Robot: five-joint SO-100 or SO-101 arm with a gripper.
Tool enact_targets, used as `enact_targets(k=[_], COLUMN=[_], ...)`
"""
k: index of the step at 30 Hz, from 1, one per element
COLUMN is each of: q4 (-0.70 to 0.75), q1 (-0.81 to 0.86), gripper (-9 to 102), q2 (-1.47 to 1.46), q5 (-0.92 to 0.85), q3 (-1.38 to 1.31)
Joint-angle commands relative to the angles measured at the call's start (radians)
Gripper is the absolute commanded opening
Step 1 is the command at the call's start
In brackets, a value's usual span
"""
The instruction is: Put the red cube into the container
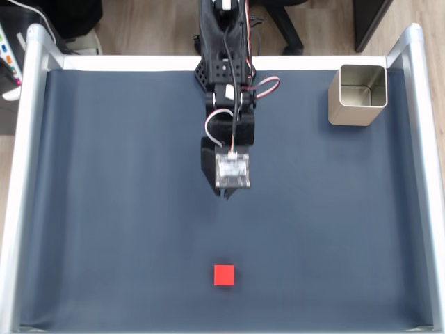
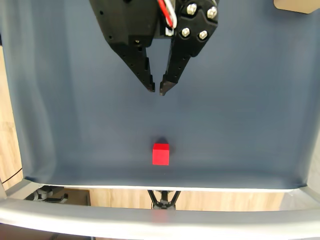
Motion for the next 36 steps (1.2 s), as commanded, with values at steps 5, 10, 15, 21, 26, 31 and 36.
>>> enact_targets(k=[5,10,15,21,26,31,36], q4=[0.015,-0.052,-0.072,-0.12,-0.256,-0.367,-0.443], q1=[0.04,0.066,0.095,0.126,0.127,0.114,0.086], gripper=[5,10,21,30,33,34,36], q2=[-0.224,-0.374,-0.509,-0.623,-0.69,-0.758,-0.865], q5=[-0.064,-0.106,-0.163,-0.219,-0.241,-0.218,-0.167], q3=[-0.276,-0.393,-0.497,-0.548,-0.543,-0.546,-0.612])
